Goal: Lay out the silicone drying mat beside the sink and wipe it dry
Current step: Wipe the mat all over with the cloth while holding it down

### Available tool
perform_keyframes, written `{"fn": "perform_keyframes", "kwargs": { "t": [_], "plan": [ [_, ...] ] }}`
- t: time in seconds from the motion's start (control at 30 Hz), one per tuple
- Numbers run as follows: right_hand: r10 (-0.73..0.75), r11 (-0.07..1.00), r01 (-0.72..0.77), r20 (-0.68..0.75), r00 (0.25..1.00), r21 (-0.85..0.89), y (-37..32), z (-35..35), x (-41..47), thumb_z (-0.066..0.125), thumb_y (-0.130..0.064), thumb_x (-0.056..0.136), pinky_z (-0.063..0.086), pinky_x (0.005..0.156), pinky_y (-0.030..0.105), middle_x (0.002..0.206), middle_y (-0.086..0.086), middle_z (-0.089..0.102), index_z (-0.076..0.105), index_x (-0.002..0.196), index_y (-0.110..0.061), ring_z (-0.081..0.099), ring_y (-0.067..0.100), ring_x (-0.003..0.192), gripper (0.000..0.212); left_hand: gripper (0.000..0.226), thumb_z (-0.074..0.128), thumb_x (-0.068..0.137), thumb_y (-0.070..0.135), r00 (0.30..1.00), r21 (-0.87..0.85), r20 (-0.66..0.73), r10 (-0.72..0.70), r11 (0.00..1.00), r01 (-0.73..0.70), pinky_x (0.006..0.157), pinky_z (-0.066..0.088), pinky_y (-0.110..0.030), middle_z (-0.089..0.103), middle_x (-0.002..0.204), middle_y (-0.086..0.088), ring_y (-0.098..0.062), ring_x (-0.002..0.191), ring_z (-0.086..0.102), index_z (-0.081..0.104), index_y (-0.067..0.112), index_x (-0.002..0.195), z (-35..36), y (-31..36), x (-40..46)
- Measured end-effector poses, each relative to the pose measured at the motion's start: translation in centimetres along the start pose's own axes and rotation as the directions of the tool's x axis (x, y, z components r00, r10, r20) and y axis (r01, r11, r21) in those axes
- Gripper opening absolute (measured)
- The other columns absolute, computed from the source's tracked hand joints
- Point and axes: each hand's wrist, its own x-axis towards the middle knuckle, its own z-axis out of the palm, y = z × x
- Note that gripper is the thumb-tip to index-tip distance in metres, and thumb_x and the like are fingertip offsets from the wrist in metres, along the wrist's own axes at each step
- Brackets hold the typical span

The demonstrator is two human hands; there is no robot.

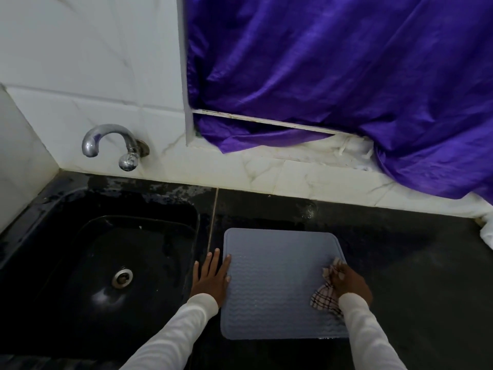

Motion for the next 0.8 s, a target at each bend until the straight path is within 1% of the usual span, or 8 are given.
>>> {"fn": "perform_keyframes", "kwargs": {
  "t": [0.2, 0.3, 0.4, 0.47, 0.53, 0.63, 0.73, 0.8],
  "plan": [
    [0.092, 0.995, -0.091, -0.019, 0.996, 0.045, 1.3, 1.1, -1.7, 0.039, -0.057, 0.092, 0.042, 0.097, 0.045, 0.131, 0.017, 0.052, 0.029, 0.146, -0.036, 0.056, 0.038, 0.113, 0.058, 0.076, -0.017, 0.069, 0.055, 1.0, -0.025, -0.01, 0.011, 1.0, -0.012, 0.09, -0.04, -0.035, -0.026, 0.155, 0.002, -0.017, 0.134, -0.032, -0.021, 0.038, 0.144, 0.1, 0.3, 0.0],
    [0.068, 0.992, -0.067, -0.01, 0.998, 0.105, 1.0, 1.6, -3.0, 0.044, -0.053, 0.092, 0.044, 0.1, 0.043, 0.135, 0.012, 0.054, 0.042, 0.14, -0.036, 0.058, 0.036, 0.113, 0.051, 0.07, -0.014, 0.074, 0.054, 0.999, -0.006, -0.013, -0.034, 0.999, 0.034, 0.089, -0.04, -0.038, -0.027, 0.155, 0.001, -0.018, 0.134, -0.032, -0.026, 0.037, 0.141, 0.0, 0.5, 0.1],
    [-0.127, 0.978, 0.122, 0.019, 0.992, 0.167, -1.4, 1.7, -6.5, 0.054, -0.036, 0.093, 0.05, 0.087, 0.033, 0.121, 0.007, 0.065, 0.061, 0.121, -0.029, 0.064, 0.027, 0.096, 0.03, 0.059, 0.009, 0.096, 0.045, 0.998, 0.032, -0.028, -0.055, 0.998, 0.056, 0.103, -0.03, -0.047, -0.028, 0.154, 0.0, -0.021, 0.14, -0.027, -0.023, 0.035, 0.144, 0.3, 0.8, 0.2],
    [-0.291, 0.94, 0.248, 0.17, 0.942, 0.234, -3.8, 2.9, -10.3, 0.061, -0.03, 0.09, 0.055, 0.076, 0.031, 0.109, 0.006, 0.07, 0.064, 0.112, -0.034, 0.066, 0.022, 0.085, 0.022, 0.058, 0.009, 0.096, 0.044, 0.997, 0.032, -0.04, -0.073, 0.997, 0.074, 0.107, -0.023, -0.049, -0.023, 0.157, -0.001, -0.022, 0.142, -0.024, -0.023, 0.036, 0.144, 0.5, 0.8, 0.1],
    [-0.509, 0.856, 0.459, 0.225, 0.831, 0.24, -5.6, 5.4, -13.1, 0.069, -0.036, 0.08, 0.053, 0.083, 0.032, 0.115, 0.004, 0.069, 0.067, 0.111, -0.037, 0.068, 0.02, 0.098, 0.03, 0.058, 0.01, 0.096, 0.042, 0.997, 0.009, -0.024, -0.077, 0.997, 0.077, 0.106, -0.023, -0.048, -0.019, 0.158, -0.001, -0.023, 0.144, -0.019, -0.018, 0.035, 0.146, 0.2, 0.8, 0.0],
    [-0.643, 0.765, 0.586, 0.273, 0.715, 0.266, -8.8, 8.3, -16.7, 0.059, -0.039, 0.09, 0.037, 0.095, 0.011, 0.129, -0.022, 0.052, 0.062, 0.123, -0.035, 0.051, -0.007, 0.111, 0.034, 0.065, 0.007, 0.087, 0.045, 0.998, 0.014, 0.013, -0.065, 0.998, 0.064, 0.109, -0.012, -0.049, 0.004, 0.16, -0.004, -0.027, 0.146, 0.008, 0.001, 0.032, 0.15, -0.3, 0.8, -0.5],
    [-0.671, 0.733, 0.664, 0.322, 0.668, 0.151, -9.9, 10.4, -18.8, 0.052, -0.046, 0.089, 0.044, 0.097, 0.021, 0.127, -0.011, 0.058, 0.057, 0.123, -0.033, 0.055, 0.002, 0.108, 0.036, 0.061, 0.027, 0.087, 0.042, 0.998, 0.009, 0.051, -0.039, 0.999, 0.039, 0.108, 0.01, -0.049, 0.039, 0.149, -0.008, -0.03, 0.134, 0.041, 0.023, 0.03, 0.147, 1.6, -0.6, -0.1],
    [-0.66, 0.714, 0.7, 0.35, 0.665, 0.016, -8.8, 11.1, -18.7, 0.047, -0.05, 0.089, 0.048, 0.096, 0.03, 0.131, -0.002, 0.055, 0.045, 0.135, -0.03, 0.057, 0.015, 0.112, 0.05, 0.065, 0.012, 0.087, 0.048, 0.999, -0.016, 0.05, -0.012, 1.0, 0.012, 0.113, -0.002, -0.045, 0.017, 0.157, -0.005, -0.027, 0.144, 0.02, 0.009, 0.032, 0.15, 0.9, -0.4, -0.5]
  ]
}}
